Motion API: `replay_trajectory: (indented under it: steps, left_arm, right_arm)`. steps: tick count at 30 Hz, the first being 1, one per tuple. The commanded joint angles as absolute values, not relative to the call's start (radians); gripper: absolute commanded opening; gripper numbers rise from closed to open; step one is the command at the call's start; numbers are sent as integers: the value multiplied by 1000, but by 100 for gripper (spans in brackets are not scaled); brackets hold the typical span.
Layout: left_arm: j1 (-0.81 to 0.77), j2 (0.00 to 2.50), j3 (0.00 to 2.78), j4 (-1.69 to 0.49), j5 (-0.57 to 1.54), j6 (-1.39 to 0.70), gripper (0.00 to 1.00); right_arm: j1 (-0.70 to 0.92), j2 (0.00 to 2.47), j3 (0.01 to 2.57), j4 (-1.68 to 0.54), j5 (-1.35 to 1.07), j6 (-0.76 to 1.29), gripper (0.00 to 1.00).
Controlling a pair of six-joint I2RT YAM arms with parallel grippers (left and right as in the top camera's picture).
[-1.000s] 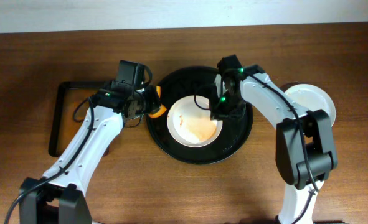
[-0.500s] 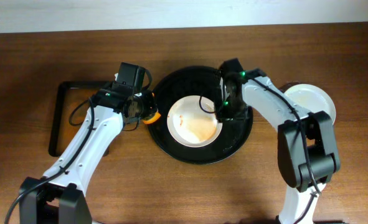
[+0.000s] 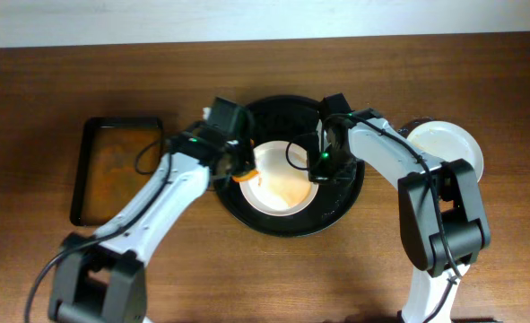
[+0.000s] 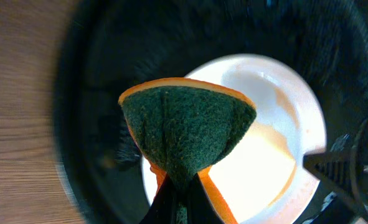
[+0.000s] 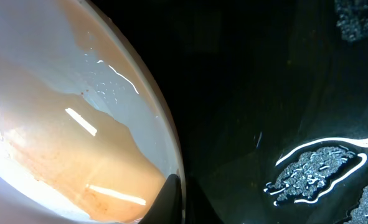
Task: Clean dirty plates on tray and stack at the side
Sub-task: 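Scrub the last plate with the sponge in the left gripper, then lift the last plate with the right gripper and stack it on the pile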
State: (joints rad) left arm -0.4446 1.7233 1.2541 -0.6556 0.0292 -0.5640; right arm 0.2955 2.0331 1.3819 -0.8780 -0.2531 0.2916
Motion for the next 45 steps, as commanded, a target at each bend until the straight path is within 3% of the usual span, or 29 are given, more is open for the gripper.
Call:
replay_trajectory:
  steps: [1, 8, 16, 23, 37, 38, 40, 41, 42, 43, 45]
  left_arm:
    - [-493, 1794, 1261, -634, 27, -544, 0]
    - [-577, 1919, 1261, -557, -1, -544, 1]
    - [-566, 1976, 1267, -588, -299, -543, 0]
    - [-540, 1976, 1341, -740, -467, -543, 1]
    - [-534, 1974, 1511, -922, -414, -544, 1]
    - [-526, 1974, 1511, -923, -379, -544, 1]
    - [-511, 1972, 1511, -923, -324, -544, 1]
    - [-499, 1971, 1511, -923, -304, -544, 1]
    - [-485, 1969, 1511, -923, -287, -544, 1]
    - [-478, 1967, 1511, -923, -277, -544, 1]
    - [-464, 1958, 1511, -929, -265, -544, 1]
  right_arm:
    - [294, 2019, 1372, -885, -251, 294, 4]
    - [294, 2019, 1372, -886, -251, 294, 4]
    - [294, 2019, 1372, -904, -251, 294, 4]
    - [294, 2019, 1372, -908, -250, 294, 4]
    - [294, 2019, 1372, -934, -184, 297, 4]
    - [294, 2019, 1372, -934, -183, 297, 9]
    - [294, 2019, 1372, -926, -183, 297, 33]
    - [294, 2019, 1372, -919, -183, 297, 34]
    - [294, 2019, 1372, -910, -183, 297, 26]
    - [294, 2019, 1372, -908, -183, 297, 7]
    - [294, 2019, 1372, -908, -183, 297, 4]
